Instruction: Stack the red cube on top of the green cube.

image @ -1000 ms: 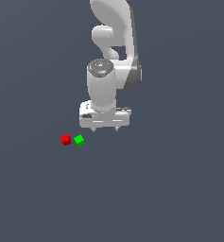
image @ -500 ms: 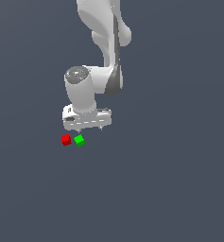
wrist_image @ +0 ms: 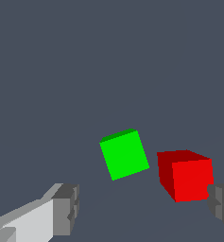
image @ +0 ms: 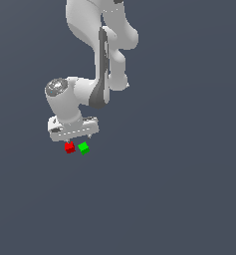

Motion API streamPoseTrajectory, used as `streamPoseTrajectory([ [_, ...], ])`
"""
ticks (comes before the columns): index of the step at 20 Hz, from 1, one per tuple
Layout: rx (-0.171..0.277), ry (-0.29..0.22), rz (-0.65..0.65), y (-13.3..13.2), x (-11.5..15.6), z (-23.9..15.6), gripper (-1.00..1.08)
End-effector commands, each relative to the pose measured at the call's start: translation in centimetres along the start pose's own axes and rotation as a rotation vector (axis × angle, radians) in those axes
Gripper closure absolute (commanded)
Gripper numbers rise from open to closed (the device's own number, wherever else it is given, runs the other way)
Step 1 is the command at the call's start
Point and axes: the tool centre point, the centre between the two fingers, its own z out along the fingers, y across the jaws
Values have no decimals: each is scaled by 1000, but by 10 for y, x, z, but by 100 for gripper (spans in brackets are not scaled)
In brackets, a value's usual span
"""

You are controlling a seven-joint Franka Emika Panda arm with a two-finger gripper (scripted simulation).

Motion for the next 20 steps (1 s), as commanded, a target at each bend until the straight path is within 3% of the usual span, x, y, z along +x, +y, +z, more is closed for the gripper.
streamPoseTrajectory([
  [1,0,-1,-26,17,-5,7,-92],
  [10,0,-3,-81,56,-14,22,-92],
  [20,0,-4,-86,62,-15,30,-92],
])
